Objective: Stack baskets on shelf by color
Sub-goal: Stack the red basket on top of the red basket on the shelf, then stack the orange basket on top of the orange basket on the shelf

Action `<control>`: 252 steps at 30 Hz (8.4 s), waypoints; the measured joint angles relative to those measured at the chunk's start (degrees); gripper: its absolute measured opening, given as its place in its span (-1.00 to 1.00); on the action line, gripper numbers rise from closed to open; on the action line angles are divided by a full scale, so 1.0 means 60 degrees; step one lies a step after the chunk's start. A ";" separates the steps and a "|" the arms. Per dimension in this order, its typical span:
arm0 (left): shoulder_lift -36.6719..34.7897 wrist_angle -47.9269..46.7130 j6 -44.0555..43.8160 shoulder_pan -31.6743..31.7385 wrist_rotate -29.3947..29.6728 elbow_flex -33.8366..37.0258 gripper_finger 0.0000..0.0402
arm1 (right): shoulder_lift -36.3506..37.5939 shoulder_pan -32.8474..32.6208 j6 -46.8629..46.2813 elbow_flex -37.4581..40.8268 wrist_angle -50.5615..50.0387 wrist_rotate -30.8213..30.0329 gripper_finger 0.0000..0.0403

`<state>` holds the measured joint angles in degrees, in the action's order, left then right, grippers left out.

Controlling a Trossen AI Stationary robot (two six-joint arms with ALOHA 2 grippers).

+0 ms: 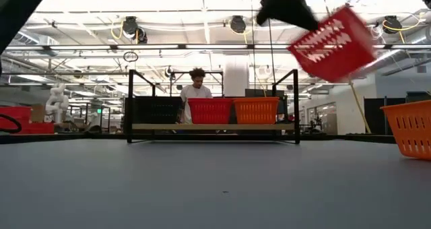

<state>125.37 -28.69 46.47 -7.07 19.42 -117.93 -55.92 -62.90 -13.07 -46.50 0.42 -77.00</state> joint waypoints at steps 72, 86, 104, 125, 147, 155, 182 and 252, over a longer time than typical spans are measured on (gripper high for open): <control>-0.3306 -0.1199 -0.5281 0.3020 0.2768 0.4907 -0.95 | -0.0135 -0.1788 0.2037 0.0000 0.1899 -0.2160 -0.54; -0.3306 -0.1475 -0.5520 0.3056 0.2667 0.4907 -0.91 | -0.0215 -0.1788 0.1969 0.0000 0.1925 -0.2155 -0.54; -0.3306 -0.1350 -0.4801 0.2968 0.2257 0.4903 0.15 | -0.0215 -0.1788 0.1971 0.0000 0.1928 -0.2155 -0.54; -0.0274 0.5066 0.0318 -0.0376 -0.3831 0.4652 -0.17 | -0.0222 -0.1780 0.2641 0.0000 0.1918 -0.2151 -0.54; 0.3040 0.4174 0.2065 -0.0825 -0.4968 0.0588 -0.20 | 0.0044 -0.1702 0.3801 0.0000 0.1968 -0.2151 -0.54; 0.3330 0.3556 0.1751 -0.0753 -0.3915 0.0423 -0.33 | 0.0055 -0.1408 0.4038 0.0000 0.1968 -0.2152 -0.54; -0.0905 -0.3865 -0.1308 -0.0778 0.0554 0.0426 -0.98 | 0.0001 -0.1412 0.3565 0.0000 0.2111 -0.2158 -0.54; -0.1849 0.1152 -0.1914 0.2894 -0.2018 0.4062 -0.03 | -0.0087 -0.1425 0.3419 0.0075 0.2178 -0.2161 -0.54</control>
<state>114.28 -21.78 34.99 10.30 7.31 -93.56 -56.45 -71.45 7.45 -46.05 13.48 -89.96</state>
